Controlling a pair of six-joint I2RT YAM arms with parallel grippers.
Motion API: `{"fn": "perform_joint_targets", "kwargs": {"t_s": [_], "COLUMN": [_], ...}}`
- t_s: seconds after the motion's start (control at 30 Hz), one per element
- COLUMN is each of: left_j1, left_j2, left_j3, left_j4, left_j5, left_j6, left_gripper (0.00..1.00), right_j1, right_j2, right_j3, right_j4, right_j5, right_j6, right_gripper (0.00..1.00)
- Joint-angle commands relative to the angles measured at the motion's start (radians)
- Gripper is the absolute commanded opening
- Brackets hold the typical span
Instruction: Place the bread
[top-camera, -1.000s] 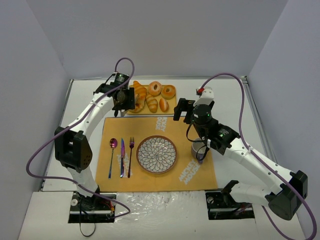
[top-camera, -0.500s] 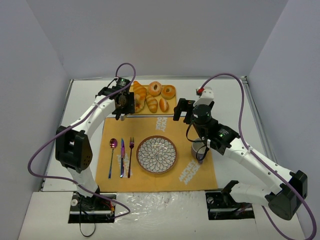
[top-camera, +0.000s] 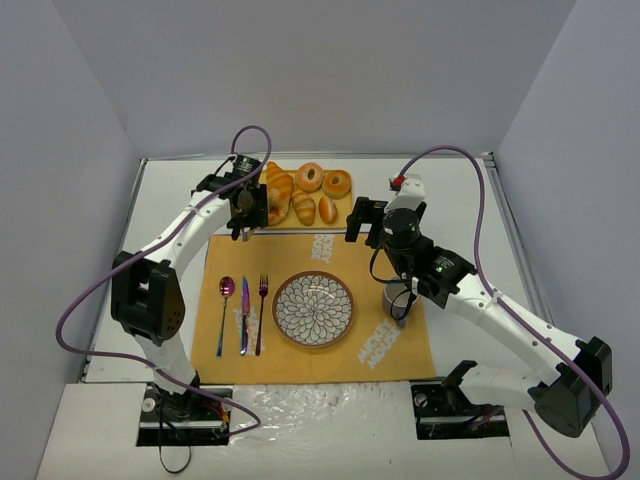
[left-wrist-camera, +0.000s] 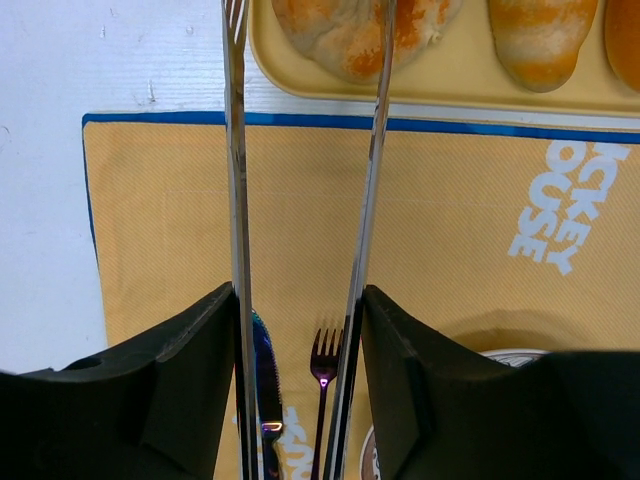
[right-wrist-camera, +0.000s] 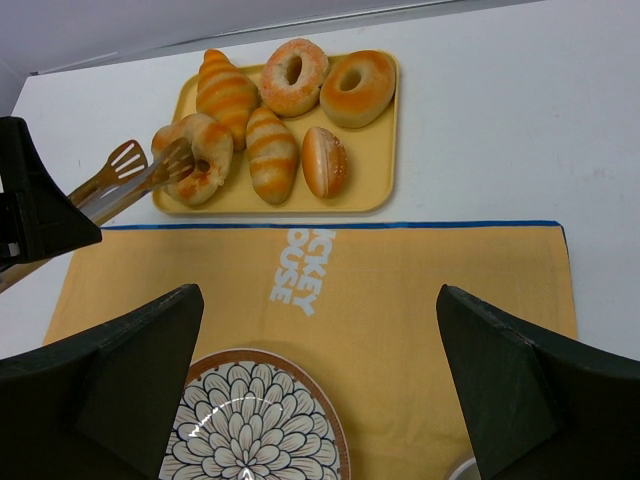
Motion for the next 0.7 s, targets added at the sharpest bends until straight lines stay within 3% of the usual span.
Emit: {"fn": "perform_joint_targets", "kwargs": {"t_s": [0.0, 0.3, 0.43, 0.67], "left_j1": [0.0, -0.001, 0.0, -0.004], "left_j2": [-0.007, -0.008, -0.011, -0.052], "left_j3": [0.036, 0.034, 0.051, 0.069], "left_j4": [0.047, 0.043, 0.025, 0.006], "left_j5": [0.01, 0.01, 0.003, -0.011], "left_j6": [-0.012, -0.014, -0.014, -0.008], "left_gripper": [0.41, 0.2, 0.03, 0.0], "right_j1": [-0.006, -0.006, -0.006, -0.006], "right_j2": [-0.01, -0.006, -0.008, -0.009], "right_j3": [0.01, 0.014, 0.015, 0.012], "right_j4": [0.062, 0.06, 0.062, 0.062], "right_j5": [0.021, 0.019, 0.021, 0.024], "right_j6": [0.006, 0.005, 0.003, 0.005], "right_gripper": [1.0, 1.0, 1.0, 1.0]}}
